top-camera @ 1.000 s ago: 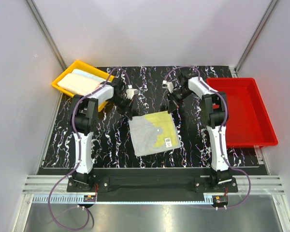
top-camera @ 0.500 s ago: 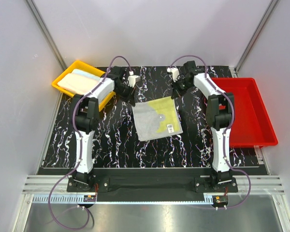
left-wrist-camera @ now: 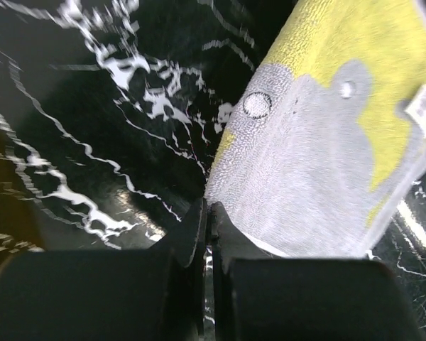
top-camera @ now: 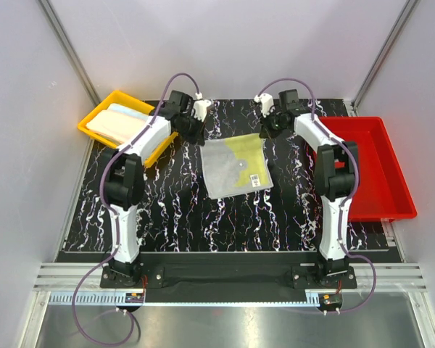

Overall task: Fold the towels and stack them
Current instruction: Fold the towel

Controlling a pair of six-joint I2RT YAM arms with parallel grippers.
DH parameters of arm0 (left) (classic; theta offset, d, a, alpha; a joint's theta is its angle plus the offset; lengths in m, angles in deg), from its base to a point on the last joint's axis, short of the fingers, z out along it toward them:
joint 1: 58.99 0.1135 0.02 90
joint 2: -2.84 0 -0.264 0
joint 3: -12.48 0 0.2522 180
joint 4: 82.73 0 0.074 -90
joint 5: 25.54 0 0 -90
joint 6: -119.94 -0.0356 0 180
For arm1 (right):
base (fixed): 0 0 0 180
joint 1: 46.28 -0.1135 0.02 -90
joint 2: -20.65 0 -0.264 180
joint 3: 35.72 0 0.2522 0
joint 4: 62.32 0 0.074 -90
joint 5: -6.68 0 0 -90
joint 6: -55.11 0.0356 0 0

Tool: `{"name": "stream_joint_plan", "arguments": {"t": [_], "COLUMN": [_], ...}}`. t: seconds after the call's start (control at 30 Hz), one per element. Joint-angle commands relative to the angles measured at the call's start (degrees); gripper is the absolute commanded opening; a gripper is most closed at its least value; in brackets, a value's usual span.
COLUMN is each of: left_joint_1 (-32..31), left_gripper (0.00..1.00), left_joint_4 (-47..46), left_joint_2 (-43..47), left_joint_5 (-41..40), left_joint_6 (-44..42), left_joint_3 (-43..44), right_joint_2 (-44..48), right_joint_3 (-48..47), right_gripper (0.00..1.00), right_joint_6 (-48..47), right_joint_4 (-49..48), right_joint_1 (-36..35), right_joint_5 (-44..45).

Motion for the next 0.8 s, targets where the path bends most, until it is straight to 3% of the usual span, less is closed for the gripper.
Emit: {"name": "stream_joint_plan", "arguments": {"t": [0.0, 0.4, 0.77], "left_joint_1": [-0.2, -3.7, -6.4], "left_gripper": [0.0, 0.0, 0.0], "left_joint_4": [-2.1, -4.4, -6.1], "left_joint_2": [6.1, 13.5, 19.1], "left_joint_5": [-3.8, -7.8, -10.9], "left_joint_6": [-1.5, -2.5, -2.1], "left_joint_3": [-0.6, -11.4, -17.9], "right_joint_2": [8.9, 21.8, 32.6], "right_joint_3": [4.2, 24.8, 39.7], "right_gripper": [0.0, 0.0, 0.0], "right_joint_6": [-0.3, -3.3, -2.6], "right_joint_4": [-8.0, -22.3, -27.2], "right_joint_1": [1.0, 1.0, 1.1], "right_joint_5": [2.7, 3.9, 2.8]}}
